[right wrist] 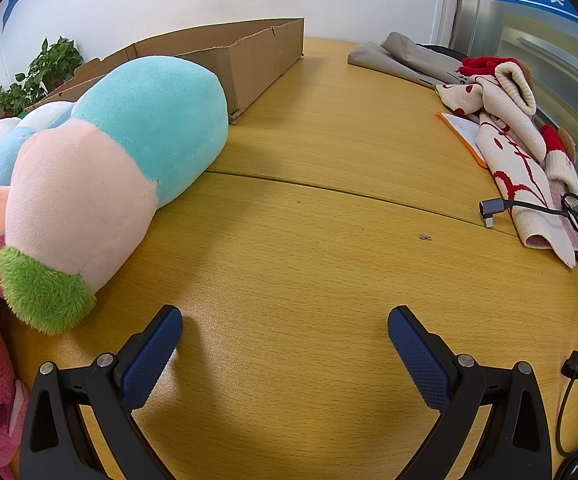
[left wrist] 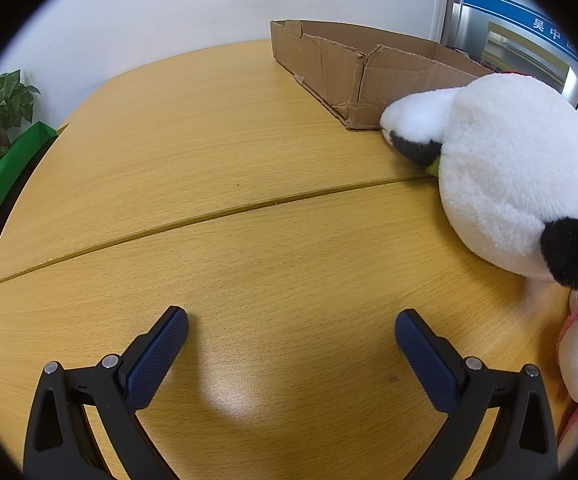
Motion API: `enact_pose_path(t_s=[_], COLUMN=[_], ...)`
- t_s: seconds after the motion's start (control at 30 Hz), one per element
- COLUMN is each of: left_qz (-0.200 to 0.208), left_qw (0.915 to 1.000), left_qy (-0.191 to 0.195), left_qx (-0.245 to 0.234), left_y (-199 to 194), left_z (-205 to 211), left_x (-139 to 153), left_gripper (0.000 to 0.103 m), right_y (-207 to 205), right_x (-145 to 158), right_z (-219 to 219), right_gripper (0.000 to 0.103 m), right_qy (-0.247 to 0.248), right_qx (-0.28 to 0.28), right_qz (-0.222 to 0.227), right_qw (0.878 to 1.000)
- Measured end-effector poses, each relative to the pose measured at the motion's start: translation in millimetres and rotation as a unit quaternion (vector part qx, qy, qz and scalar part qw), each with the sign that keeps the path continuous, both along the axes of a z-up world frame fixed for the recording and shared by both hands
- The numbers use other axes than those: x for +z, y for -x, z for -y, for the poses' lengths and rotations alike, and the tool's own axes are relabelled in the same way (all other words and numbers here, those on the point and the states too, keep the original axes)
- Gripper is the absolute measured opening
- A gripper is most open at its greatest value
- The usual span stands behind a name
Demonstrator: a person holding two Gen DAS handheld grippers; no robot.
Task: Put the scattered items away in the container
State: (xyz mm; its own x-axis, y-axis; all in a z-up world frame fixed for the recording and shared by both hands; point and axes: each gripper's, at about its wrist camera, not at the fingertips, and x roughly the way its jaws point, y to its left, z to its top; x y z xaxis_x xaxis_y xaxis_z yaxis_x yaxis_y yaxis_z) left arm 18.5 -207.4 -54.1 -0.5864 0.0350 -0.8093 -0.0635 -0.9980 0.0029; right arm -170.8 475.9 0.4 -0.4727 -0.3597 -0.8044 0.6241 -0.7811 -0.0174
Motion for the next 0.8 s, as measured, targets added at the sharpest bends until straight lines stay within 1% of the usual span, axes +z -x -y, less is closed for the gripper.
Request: enact_pose_path(t_s=[0.13, 0.3, 0.4, 0.6, 0.67, 0.73, 0.8], left_qz=[0.000, 0.000, 0.000, -0.001, 0.000, -0.004, -0.024], left_qw=[1.0000, 1.0000, 0.9999, 0.9986, 0.9987, 0.9980, 0.9963], left_qy=[0.000, 0.000, 0.000, 0.001, 0.001, 0.002, 0.004], left_qx=[0.000, 0.004, 0.015, 0.052, 0.051, 0.063, 0.083], left_y=[0.0, 0.0, 0.5, 6.4, 0.8, -10.3, -22.4], left_z=[-0.1, -0.1, 0.1, 0.9, 0.2, -0.7, -12.2], left_x=[0.0, 0.0, -0.8, -1.0, -1.1, 0.0, 12.6], left_gripper=[0.103, 0.103, 0.103, 0.103, 0.103, 0.102, 0.102], right_y=[-0.2, 2.0, 2.4, 2.7, 0.7, -5.4, -17.5], right_x=[0.1, 0.5, 0.5, 0.0, 0.0, 0.0, 0.5], right_z=[0.2, 2.9, 3.5, 5.8, 4.2, -0.2, -7.6], right_gripper=[0.103, 0.103, 0.103, 0.103, 0.103, 0.103, 0.103], right_qy=[-0.001, -0.001, 0.000, 0.000, 0.000, -0.001, -0.003], right_qx=[0.000, -0.026, -0.030, -0.058, -0.068, -0.091, -0.115], right_qz=[0.000, -0.001, 0.000, 0.000, 0.000, -0.001, 0.004], right_qw=[1.000, 1.000, 1.000, 0.998, 0.998, 0.996, 0.993])
